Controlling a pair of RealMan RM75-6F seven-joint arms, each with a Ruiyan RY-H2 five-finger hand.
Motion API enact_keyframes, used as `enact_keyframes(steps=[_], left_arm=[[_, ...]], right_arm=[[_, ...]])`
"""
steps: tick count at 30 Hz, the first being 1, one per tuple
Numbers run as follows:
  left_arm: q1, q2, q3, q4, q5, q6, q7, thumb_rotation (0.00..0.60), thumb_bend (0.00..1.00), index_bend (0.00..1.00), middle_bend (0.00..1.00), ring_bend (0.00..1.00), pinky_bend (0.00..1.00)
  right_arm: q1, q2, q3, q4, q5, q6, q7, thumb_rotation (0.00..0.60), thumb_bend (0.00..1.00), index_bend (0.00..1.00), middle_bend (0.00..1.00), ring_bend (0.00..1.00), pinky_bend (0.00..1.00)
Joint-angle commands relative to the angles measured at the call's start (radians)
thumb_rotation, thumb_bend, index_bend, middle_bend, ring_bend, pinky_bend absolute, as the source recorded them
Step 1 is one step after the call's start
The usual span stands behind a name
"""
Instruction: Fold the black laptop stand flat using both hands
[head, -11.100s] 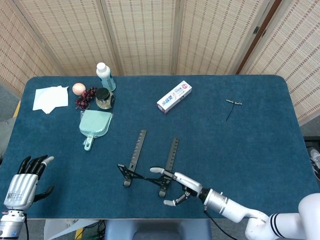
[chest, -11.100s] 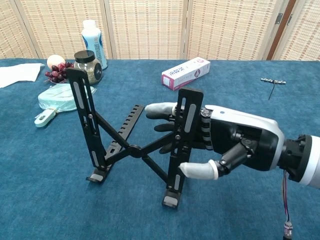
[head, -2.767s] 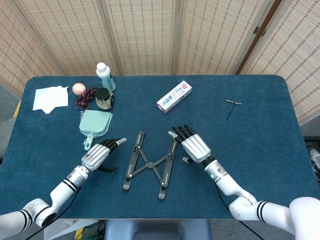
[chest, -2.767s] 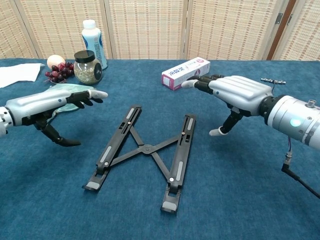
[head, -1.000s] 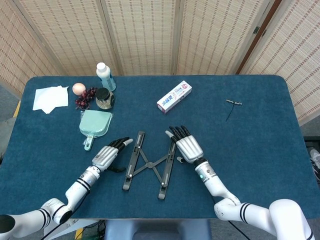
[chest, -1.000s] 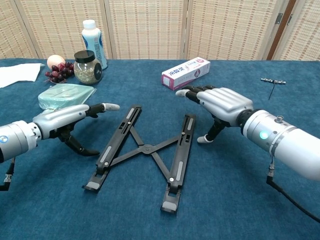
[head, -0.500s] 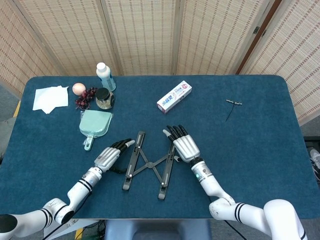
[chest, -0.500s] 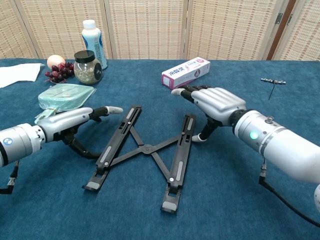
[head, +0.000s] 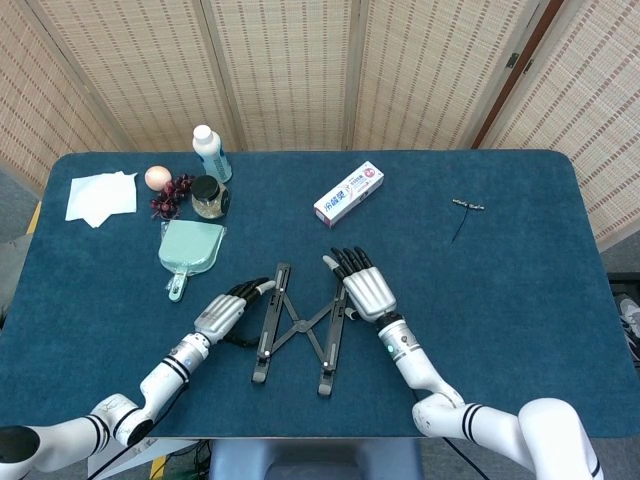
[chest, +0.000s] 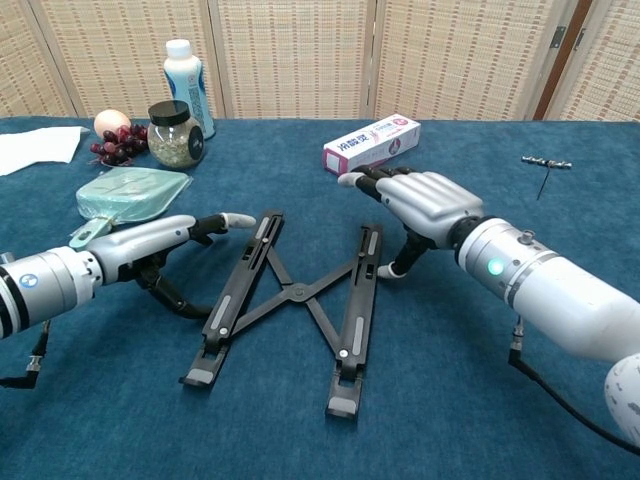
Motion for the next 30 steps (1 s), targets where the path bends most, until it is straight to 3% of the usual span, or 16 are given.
enact_keyframes(steps=[1, 30], left_arm=[[-0.003, 0.000, 0.000, -0.004, 0.002, -0.003, -0.005, 0.600, 0.20, 0.00, 0.00, 0.04, 0.11], [-0.045, 0.021, 0.010, -0.074, 0.018, -0.049, -0.026, 0.600, 0.20, 0.00, 0.00, 0.04, 0.11]], right_arm=[[0.004, -0.009, 0.002, 0.012, -0.003, 0.002, 0.006, 0.600, 0.06, 0.00, 0.00, 0.00, 0.00], [0.066, -0.109, 0.038, 0.120, -0.025, 0.014, 0.074, 0.600, 0.07, 0.00, 0.00, 0.00, 0.00]])
